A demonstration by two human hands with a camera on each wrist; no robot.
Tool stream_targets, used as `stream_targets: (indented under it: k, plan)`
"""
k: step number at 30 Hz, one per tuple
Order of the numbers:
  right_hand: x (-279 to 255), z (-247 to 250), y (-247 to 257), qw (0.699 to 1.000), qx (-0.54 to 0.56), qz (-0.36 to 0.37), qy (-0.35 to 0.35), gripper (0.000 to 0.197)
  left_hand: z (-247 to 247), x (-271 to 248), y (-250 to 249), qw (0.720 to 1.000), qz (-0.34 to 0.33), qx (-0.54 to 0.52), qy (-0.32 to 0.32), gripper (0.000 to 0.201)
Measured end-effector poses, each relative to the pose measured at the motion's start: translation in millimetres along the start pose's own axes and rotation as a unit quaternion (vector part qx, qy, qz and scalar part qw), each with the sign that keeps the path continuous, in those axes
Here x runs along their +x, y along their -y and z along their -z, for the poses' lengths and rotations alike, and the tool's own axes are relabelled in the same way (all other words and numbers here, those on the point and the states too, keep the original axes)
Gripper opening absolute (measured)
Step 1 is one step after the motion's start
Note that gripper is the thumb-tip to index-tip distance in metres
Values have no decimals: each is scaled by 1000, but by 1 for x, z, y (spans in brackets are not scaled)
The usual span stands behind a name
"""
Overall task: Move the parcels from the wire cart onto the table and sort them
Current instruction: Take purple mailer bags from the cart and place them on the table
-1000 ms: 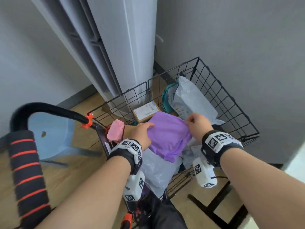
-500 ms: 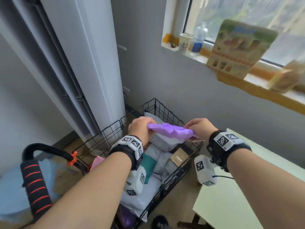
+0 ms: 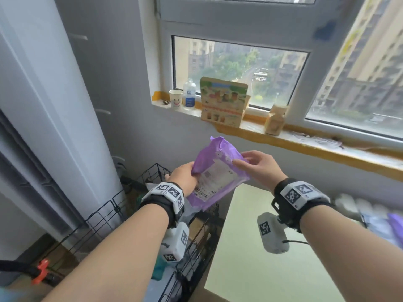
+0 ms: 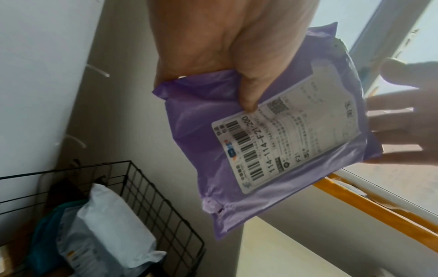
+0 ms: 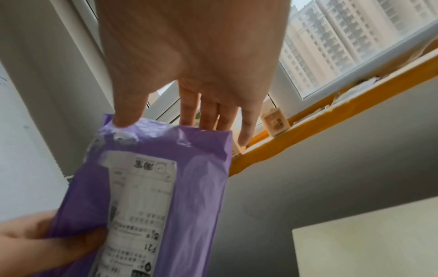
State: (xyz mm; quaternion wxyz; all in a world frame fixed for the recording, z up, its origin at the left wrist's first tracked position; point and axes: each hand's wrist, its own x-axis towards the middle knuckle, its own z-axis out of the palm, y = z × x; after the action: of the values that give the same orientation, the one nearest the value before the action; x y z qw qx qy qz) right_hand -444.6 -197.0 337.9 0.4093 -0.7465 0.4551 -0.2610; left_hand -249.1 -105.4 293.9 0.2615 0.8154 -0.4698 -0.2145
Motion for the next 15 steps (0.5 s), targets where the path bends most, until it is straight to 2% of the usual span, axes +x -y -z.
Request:
stream_targets:
  k: [3, 9, 13, 15]
  plan:
    - [-11, 36, -16, 999, -40, 4, 11, 45, -25, -4, -45, 998, -30, -17, 51, 11]
    - [-43, 122, -71, 997, -42, -47, -41, 22, -87, -17, -134, 992, -70, -10, 101, 10]
    - [-71, 191, -112, 992, -22, -85, -86, 16, -135, -19, -196, 990, -101, -32, 98, 18]
    - [-86, 226, -134, 988, 0, -107, -110, 13, -161, -26, -226, 989, -106, -63, 88, 39]
